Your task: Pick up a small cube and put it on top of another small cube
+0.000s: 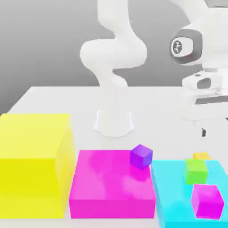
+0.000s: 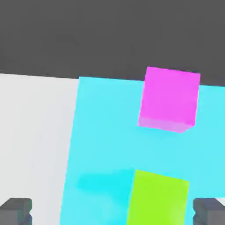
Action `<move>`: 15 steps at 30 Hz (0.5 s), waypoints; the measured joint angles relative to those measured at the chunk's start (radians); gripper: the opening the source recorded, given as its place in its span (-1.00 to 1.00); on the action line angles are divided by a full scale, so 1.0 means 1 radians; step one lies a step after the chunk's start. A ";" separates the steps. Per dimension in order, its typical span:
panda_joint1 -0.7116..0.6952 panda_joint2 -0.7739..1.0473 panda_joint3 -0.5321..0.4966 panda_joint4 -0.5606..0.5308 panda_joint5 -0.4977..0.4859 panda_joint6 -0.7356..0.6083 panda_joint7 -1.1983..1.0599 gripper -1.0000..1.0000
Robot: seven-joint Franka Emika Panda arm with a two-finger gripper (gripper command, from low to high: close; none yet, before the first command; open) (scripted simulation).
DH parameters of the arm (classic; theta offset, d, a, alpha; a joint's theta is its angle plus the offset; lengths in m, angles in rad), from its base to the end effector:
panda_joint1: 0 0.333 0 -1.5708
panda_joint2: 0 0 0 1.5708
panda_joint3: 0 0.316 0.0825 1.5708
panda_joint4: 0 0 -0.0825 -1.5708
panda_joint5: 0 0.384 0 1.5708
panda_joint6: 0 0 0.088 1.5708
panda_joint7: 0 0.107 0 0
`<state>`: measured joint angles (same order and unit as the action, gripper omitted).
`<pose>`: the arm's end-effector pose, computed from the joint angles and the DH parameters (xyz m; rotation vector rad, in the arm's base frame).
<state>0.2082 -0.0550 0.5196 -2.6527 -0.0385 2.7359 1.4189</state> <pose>0.3257 0.2895 0.2701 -2.8823 0.9802 -0.1549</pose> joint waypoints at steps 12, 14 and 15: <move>0.331 0.402 -0.294 -0.007 -0.447 0.246 0.455 -1.00; 0.331 0.402 -0.294 -0.007 -0.447 0.247 0.456 -1.00; 0.331 0.402 -0.294 -0.007 -0.447 0.247 0.456 -1.00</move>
<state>0.5387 0.3470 0.2252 -2.6601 -0.4858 2.9831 1.8748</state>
